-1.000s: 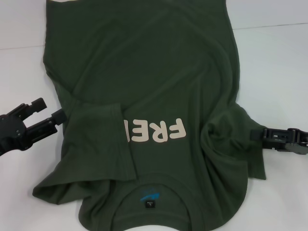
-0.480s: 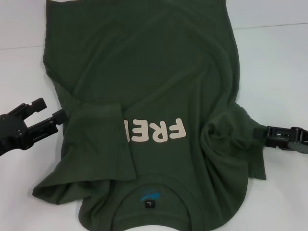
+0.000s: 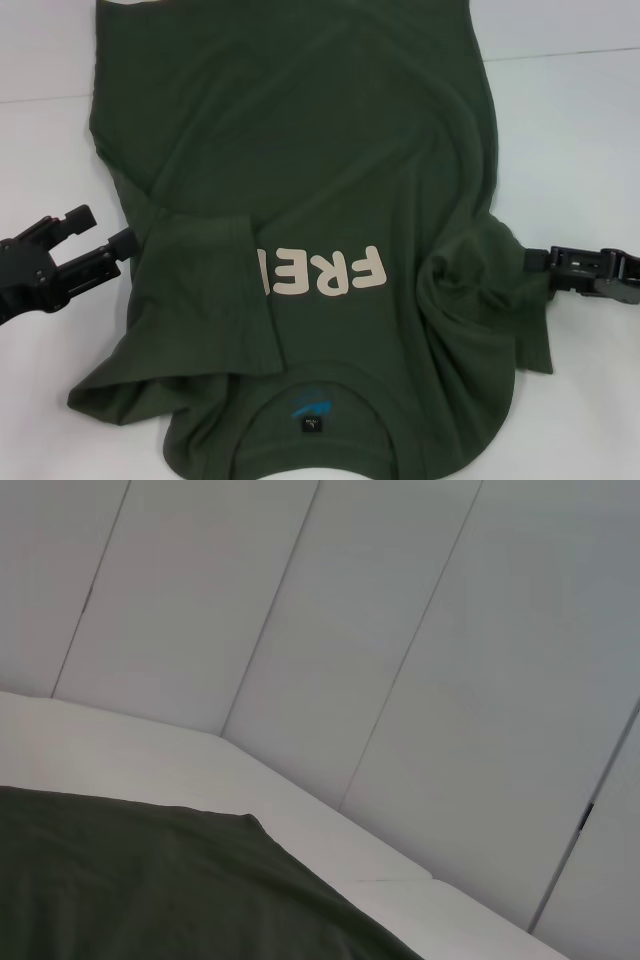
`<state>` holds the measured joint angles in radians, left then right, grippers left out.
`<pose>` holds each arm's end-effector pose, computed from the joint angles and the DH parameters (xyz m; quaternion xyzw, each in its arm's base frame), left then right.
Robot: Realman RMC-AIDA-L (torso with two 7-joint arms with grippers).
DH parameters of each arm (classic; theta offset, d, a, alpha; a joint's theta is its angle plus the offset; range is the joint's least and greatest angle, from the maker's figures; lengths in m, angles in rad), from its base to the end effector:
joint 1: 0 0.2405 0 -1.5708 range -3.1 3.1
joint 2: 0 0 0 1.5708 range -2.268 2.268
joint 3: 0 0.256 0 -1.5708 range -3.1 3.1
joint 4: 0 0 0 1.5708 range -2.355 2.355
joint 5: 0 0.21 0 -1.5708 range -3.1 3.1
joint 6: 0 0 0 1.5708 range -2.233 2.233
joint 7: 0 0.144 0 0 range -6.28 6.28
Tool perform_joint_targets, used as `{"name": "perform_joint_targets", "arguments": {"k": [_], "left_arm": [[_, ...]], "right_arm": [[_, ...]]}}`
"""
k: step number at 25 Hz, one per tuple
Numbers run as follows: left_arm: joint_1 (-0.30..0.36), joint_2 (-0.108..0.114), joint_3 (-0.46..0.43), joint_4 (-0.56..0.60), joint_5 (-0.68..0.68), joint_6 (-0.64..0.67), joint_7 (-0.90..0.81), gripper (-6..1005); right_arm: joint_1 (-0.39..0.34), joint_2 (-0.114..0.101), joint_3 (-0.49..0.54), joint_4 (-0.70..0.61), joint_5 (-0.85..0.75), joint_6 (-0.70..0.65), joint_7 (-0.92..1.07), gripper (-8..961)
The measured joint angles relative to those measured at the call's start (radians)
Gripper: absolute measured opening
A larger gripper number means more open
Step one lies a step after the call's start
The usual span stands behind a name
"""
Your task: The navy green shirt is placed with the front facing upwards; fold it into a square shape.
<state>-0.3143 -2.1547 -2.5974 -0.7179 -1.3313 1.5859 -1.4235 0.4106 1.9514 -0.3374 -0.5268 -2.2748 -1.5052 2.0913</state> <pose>-0.3022 0.2845 0.0195 -0.8446 -0.3219 -0.3603 0.2306 0.3713 0.2852 0.0501 -0.7020 0.6520 0.2441 0.1501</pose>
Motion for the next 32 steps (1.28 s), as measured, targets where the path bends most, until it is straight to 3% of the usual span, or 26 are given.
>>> {"name": "perform_joint_targets", "arguments": {"k": [8,14,25,32], "left_arm": [[-0.004,0.0,-0.001,0.0,-0.001,-0.009,0.0,903],[-0.012,-0.002,0.0,0.0,-0.002,-0.012,0.0,904],[-0.014,-0.001,0.0,0.0,-0.002,-0.025,0.001,904],[-0.014,-0.002,0.0,0.0,-0.001,-0.025,0.002,903]], "right_arm": [[-0.019,-0.016,0.035,-0.002,0.002,-0.006,-0.019,919],[-0.02,-0.009,0.054,-0.002,0.002,-0.006,-0.083,916],[-0.02,-0.016,0.004,-0.019,-0.009,-0.011,-0.159,911],[-0.016,-0.004,-0.027,-0.066,-0.009,-0.015,-0.199,912]]}}
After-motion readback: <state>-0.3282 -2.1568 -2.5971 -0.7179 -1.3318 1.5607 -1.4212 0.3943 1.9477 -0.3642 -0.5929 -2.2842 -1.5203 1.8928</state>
